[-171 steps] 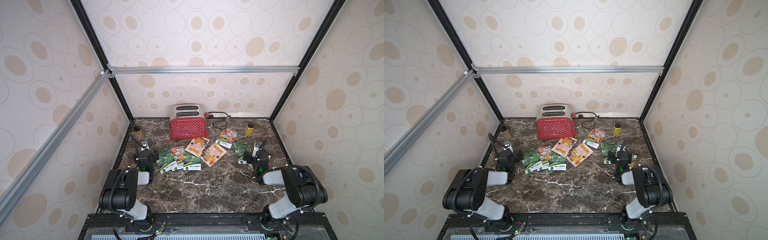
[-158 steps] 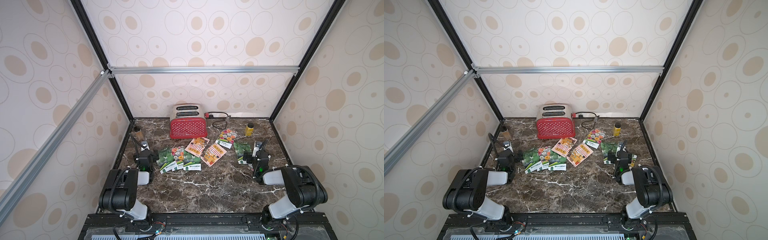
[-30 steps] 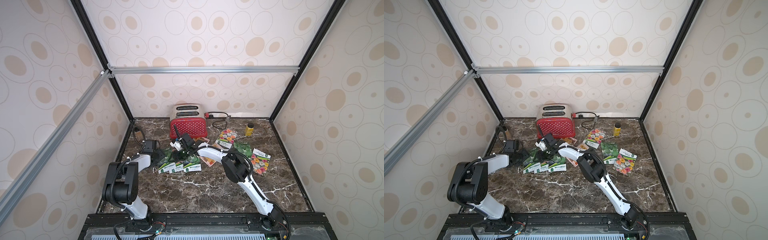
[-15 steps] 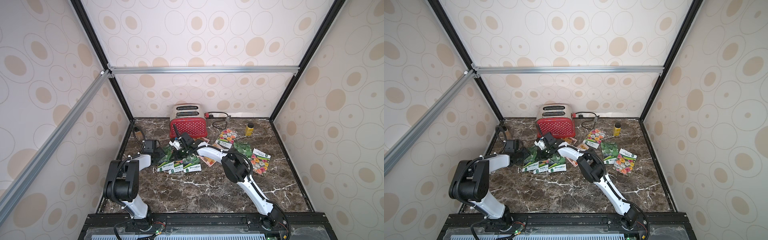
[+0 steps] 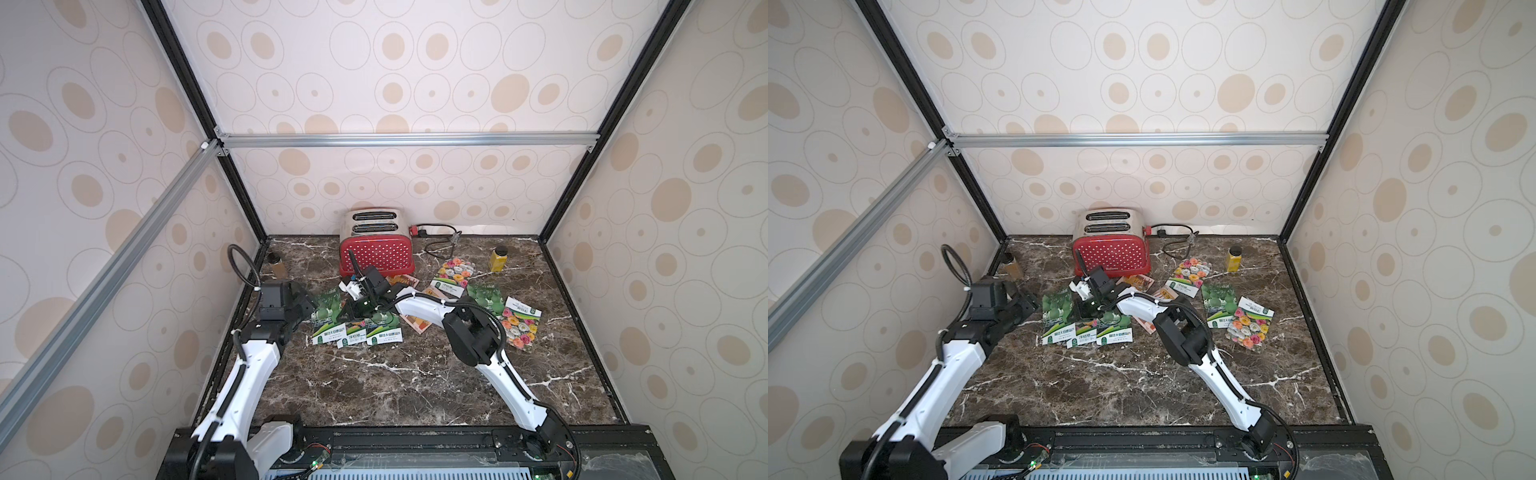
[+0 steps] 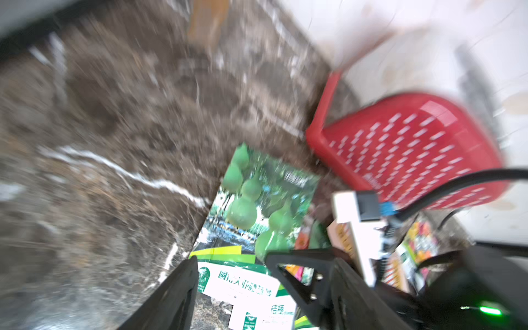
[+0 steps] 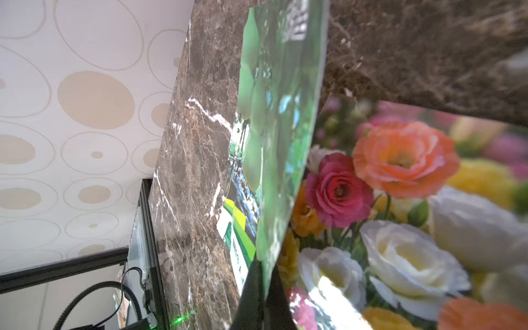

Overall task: Arrange the seed packets in a row
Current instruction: Pick up the seed packet from the center of the board.

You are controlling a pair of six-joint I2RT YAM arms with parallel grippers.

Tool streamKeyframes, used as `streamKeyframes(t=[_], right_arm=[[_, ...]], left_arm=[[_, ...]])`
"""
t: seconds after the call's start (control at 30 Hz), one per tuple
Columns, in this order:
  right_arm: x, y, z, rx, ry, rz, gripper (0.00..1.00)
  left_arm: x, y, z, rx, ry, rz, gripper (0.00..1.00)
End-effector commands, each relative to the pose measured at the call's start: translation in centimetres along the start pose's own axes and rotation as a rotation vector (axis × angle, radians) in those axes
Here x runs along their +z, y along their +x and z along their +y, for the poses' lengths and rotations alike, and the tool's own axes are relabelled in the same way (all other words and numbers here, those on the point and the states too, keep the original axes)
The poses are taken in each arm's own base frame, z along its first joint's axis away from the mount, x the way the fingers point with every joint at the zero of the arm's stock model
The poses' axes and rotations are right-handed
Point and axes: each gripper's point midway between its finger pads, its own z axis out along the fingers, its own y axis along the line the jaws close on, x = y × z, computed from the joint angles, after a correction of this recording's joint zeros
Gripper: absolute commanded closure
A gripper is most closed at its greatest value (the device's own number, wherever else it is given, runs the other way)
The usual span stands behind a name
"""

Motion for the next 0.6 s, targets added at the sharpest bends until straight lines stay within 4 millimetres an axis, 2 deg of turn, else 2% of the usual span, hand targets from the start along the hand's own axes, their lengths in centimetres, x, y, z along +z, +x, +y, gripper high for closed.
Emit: streamKeyframes(t=[0.0,0.13,0.27,0.4,0.5,0.57], right_arm=[[-1.1,-1.4,7.0,-0.029,-0.101,-0.085,1.0],[-0.6,-0.5,8.9,-0.021,-0.138,-0.082,1.0],[-0.9,0.6,10.4,-0.009,-0.162,-0.071,1.0],[-0.9,1.0,11.3,0.089,-0.221,-0.085,1.0],[0.5,1.4,11.8,0.157,-0.251,-0.108,1.0],[2.2,2.0,11.7,0.191,-0.243,-0.117,1.0]], left_arm=[[-2.3,-0.2,2.7,0.052,-0.143,0.02,0.25],[-2.1,0.8,2.7,0.068,-0.127,0.065,0.25],[-2.1,2.7,3.9,0.078,-0.147,0.123,0.22],[-3.3,2.7,4.0,0.08,-0.129,0.109,0.23],[-4.4,2.2,4.2,0.08,-0.137,0.079,0.22],[-5.1,1.7,4.4,0.074,-0.142,0.06,0.22]])
